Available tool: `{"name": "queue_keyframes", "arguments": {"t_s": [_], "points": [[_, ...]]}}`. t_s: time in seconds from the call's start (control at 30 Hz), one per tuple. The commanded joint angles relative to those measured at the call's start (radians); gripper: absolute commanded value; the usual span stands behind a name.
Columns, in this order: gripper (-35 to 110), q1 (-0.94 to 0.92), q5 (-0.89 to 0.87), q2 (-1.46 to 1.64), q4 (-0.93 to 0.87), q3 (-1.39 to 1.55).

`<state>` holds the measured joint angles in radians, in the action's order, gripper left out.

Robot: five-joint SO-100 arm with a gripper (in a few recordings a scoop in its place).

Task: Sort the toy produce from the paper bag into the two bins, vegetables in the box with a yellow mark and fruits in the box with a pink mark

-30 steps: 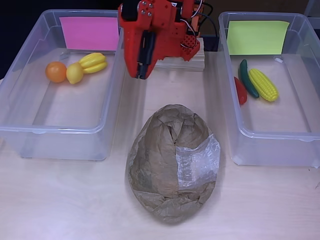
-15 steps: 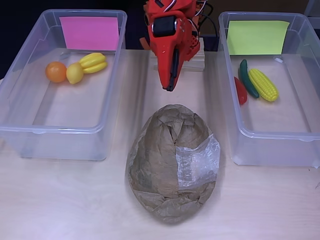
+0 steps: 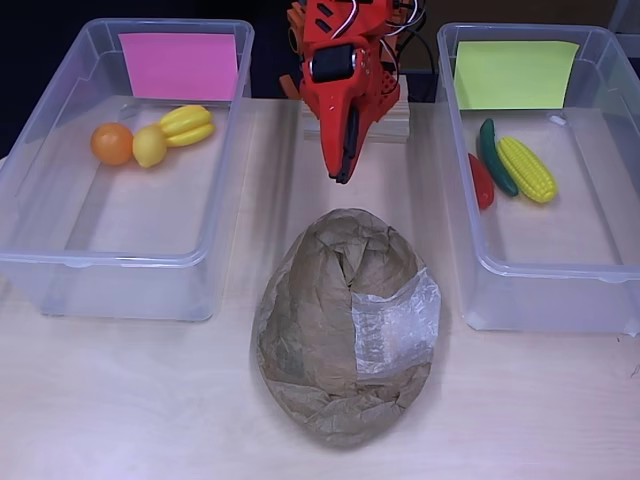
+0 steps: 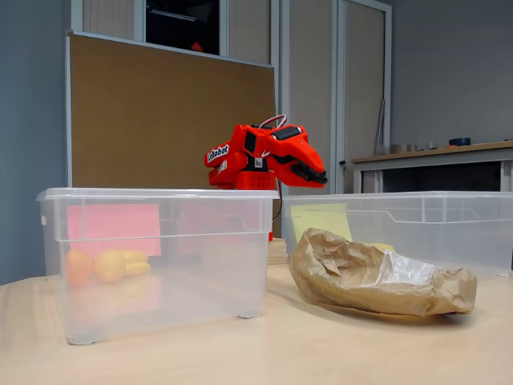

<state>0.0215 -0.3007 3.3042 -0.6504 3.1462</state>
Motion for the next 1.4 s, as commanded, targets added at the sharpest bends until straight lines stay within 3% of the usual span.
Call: {"name": "queue_keyframes", "arguments": {"t_s": [0.0, 0.1, 0.37, 0.53, 1.37], "points": [[0, 0.006, 0.003, 0.021, -0.084, -0.005], [0, 0.011, -0.009, 0.020, -0.164, -0.005], [0, 0.043, 0.189, 0.020, -0.376, -0.005], [0, 0.051, 0.196, 0.021, -0.555, -0.005], [0, 0.077, 0.241, 0.021, -0.563, -0.005]]}}
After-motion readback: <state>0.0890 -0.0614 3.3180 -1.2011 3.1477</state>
